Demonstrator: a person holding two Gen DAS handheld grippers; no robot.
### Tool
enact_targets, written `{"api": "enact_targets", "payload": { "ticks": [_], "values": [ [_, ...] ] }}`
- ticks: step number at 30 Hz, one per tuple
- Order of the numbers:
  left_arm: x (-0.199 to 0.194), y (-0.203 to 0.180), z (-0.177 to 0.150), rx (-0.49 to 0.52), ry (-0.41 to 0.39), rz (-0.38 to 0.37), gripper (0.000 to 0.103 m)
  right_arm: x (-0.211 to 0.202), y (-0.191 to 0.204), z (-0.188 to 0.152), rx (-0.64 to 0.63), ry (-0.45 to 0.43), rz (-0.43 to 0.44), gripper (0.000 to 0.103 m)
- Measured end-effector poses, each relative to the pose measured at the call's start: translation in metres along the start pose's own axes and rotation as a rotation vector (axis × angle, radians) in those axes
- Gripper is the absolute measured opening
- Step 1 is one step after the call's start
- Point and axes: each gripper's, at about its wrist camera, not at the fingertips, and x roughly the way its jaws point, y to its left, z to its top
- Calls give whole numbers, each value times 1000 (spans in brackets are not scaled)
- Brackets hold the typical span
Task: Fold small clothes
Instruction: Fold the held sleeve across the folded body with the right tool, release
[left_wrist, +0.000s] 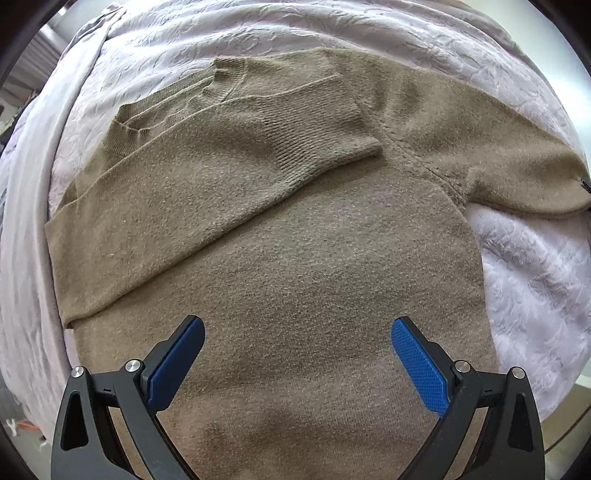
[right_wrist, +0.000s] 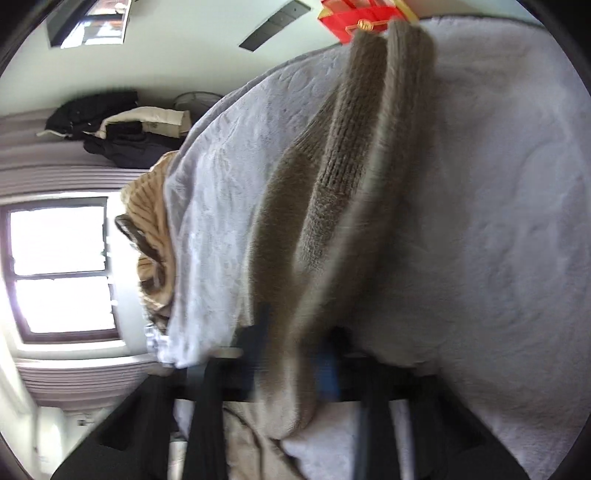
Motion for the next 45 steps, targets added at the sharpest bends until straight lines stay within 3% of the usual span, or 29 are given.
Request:
{"api": "enact_targets", "payload": {
  "ticks": [7, 10, 14, 18, 21, 25, 28, 30, 33, 36, 38, 39, 40, 42, 45],
  "values": [
    [-1, 40, 4, -100, -4, -56, 102, 16, 47, -9, -72, 74, 174, 9],
    [-11, 68, 2, -157, -64, -63, 102, 32, 91, -25, -208, 132, 213, 9],
    [-22, 112, 0, -248, -126, -63, 102, 67, 164, -70, -460, 248, 240, 9],
    [-25, 155, -5, -331, -159, -33, 102, 119, 226, -154, -756, 392, 218, 9],
    [-14, 192, -14, -387, -164, -23, 102, 156, 243, -225, -920, 501, 187, 9],
    [-3, 218, -30, -429, -151, -23, 102, 211, 228, -329, -1106, 674, 80, 10],
    [5, 236, -41, -435, -138, -31, 102, 245, 199, -374, -1151, 754, -69, 14],
    [8, 242, -45, -438, -138, -39, 102, 260, 188, -382, -1147, 748, -195, 19],
    [7, 252, -53, -447, -148, -61, 102, 254, 181, -370, -979, 718, -176, 35],
    [4, 262, -59, -446, -173, -87, 102, 238, 185, -352, -866, 630, -110, 36],
    [0, 266, -61, -445, -190, -101, 102, 239, 192, -342, -823, 569, -112, 35],
    [-2, 269, -62, -448, -198, -108, 102, 244, 196, -340, -814, 557, -111, 24],
    [-4, 272, -64, -453, -206, -116, 102, 249, 201, -340, -818, 553, -99, 11],
    [-7, 280, -68, -473, -223, -138, 102, 259, 215, -354, -919, 567, -81, 11],
    [-8, 291, -74, -507, -232, -154, 102, 260, 233, -409, -1198, 620, -52, 11]
  ]
}}
